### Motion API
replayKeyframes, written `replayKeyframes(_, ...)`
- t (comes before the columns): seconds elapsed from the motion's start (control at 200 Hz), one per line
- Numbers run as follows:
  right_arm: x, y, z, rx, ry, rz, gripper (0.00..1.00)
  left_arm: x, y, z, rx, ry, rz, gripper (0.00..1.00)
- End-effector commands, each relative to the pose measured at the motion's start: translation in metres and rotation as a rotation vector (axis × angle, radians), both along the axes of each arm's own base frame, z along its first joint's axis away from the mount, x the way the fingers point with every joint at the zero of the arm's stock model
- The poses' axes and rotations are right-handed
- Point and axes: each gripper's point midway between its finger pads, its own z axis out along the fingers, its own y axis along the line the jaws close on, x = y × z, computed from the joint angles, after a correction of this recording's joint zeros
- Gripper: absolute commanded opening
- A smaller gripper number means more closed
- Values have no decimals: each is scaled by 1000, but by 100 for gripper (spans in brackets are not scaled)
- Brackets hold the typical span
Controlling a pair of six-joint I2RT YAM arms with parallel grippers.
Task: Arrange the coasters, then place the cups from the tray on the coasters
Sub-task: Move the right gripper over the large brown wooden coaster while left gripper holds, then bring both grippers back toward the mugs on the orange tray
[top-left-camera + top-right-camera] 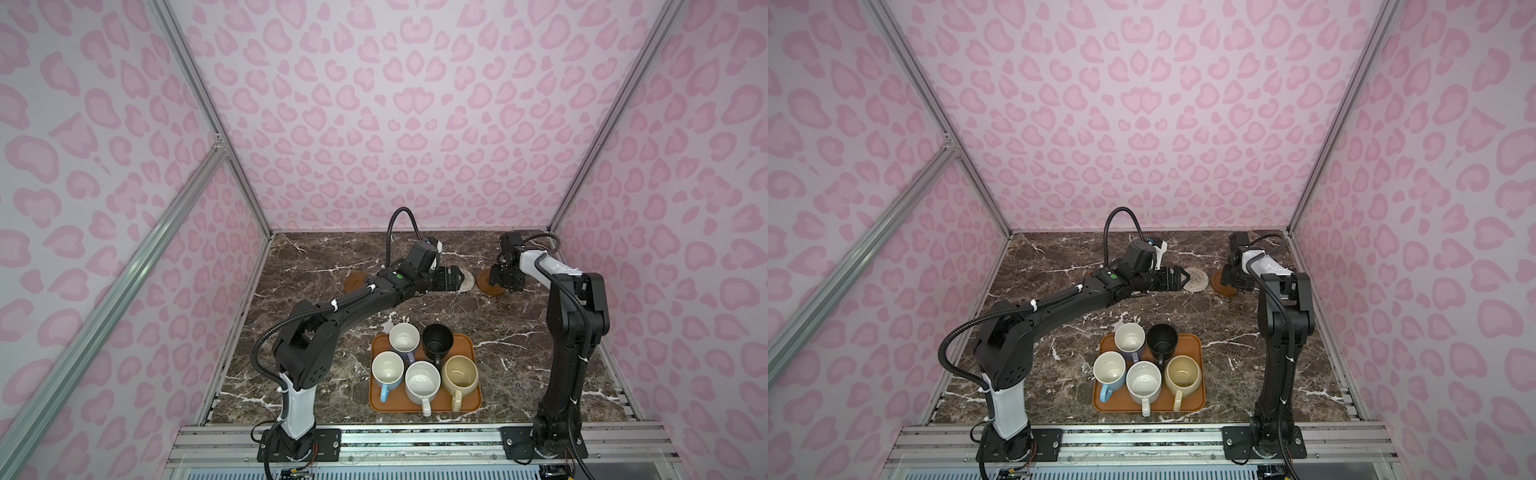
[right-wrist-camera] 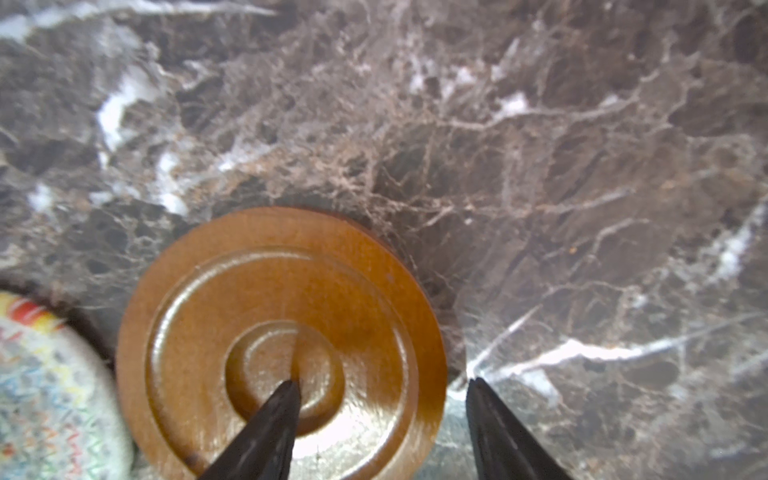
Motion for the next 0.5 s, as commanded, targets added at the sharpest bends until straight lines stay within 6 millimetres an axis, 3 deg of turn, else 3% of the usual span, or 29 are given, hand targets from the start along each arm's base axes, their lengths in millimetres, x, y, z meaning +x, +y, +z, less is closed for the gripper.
replayKeyframes(0.0, 0, 4, 2, 0, -11, 3, 71, 0, 3, 11, -9, -33, 7, 97)
replayKeyframes(0.275, 0, 10, 45, -11, -104, 16, 77, -4, 16, 22, -12, -62, 38, 97)
replayKeyframes(0.375, -3, 19, 74, 0, -172, 29, 91, -8, 27, 28, 4, -73, 68, 97)
replayKeyframes(0.415, -14, 24, 75, 3, -169, 42, 99, -10, 32, 32, 4, -85, 78, 97)
replayKeyframes(0.495, -26, 36, 95, 17, -215, 72, 99, -16, 43, 45, 1, -111, 94, 97)
